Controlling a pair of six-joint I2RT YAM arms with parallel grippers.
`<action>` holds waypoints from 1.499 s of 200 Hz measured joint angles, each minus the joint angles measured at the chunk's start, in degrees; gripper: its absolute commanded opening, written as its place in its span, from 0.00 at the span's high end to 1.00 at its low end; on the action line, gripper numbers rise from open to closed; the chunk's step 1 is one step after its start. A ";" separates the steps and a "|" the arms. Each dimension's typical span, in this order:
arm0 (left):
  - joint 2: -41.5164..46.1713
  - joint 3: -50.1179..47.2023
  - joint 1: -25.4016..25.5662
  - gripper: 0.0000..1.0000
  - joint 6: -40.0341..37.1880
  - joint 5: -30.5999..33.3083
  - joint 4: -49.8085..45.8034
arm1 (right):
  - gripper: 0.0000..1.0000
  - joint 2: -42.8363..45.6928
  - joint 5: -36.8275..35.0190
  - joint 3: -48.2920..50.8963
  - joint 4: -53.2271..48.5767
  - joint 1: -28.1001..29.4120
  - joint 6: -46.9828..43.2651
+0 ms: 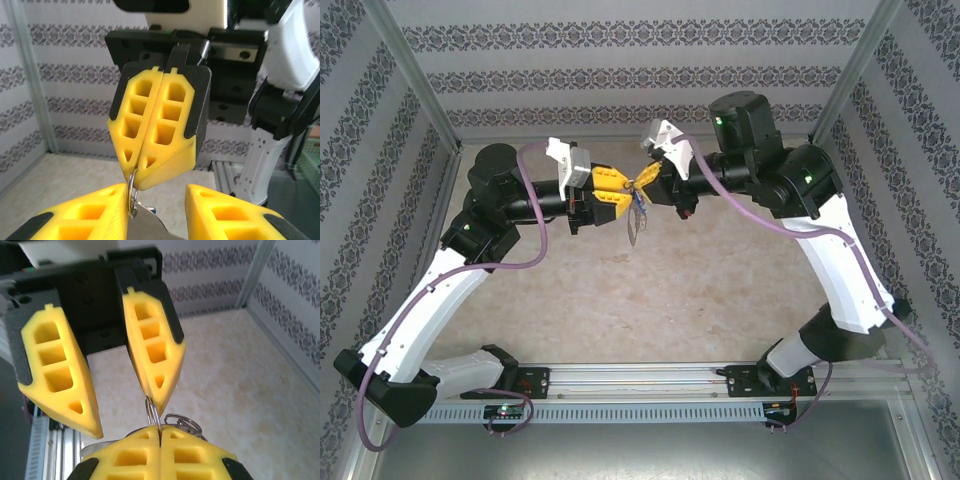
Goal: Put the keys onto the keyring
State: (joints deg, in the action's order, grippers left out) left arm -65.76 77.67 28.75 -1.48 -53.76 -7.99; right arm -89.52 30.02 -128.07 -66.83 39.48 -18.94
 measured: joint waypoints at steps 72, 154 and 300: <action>1.68 0.09 0.00 0.74 -9.70 5.88 -11.39 | 1.00 -7.89 -9.88 -11.45 -14.93 3.54 -2.21; 1.09 1.60 0.00 0.64 -12.74 4.90 -15.26 | 1.00 -9.84 -12.87 -14.84 -18.95 6.16 -1.81; -2.14 2.51 0.00 0.78 -14.01 1.40 -17.35 | 1.00 -11.56 -11.67 -15.67 -20.04 6.91 -2.03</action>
State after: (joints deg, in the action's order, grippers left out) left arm -67.90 80.18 28.75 -15.49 -52.36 -25.34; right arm -101.08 18.35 -143.74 -86.87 46.39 -20.97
